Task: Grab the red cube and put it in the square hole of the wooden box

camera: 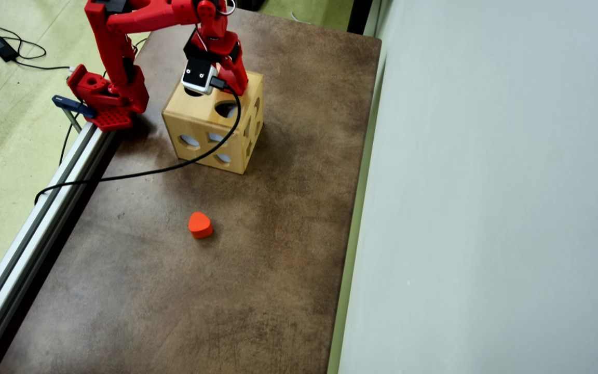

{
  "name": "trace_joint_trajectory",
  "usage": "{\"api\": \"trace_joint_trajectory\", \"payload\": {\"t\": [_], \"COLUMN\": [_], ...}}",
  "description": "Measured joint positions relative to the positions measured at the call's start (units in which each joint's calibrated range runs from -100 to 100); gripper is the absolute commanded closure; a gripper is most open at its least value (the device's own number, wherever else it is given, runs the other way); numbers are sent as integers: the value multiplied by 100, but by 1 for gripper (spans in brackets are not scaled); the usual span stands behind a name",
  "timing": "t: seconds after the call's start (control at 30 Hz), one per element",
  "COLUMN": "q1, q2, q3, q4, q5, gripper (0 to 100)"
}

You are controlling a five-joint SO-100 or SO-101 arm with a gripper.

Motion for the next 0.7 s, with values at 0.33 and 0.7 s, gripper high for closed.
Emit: {"api": "trace_joint_trajectory", "payload": {"t": [0.33, 0.7], "q1": [0, 14], "q2": [-737, -4169], "q3": [9, 9], "q4": [0, 0], "q5": [0, 0], "gripper": [63, 63]}}
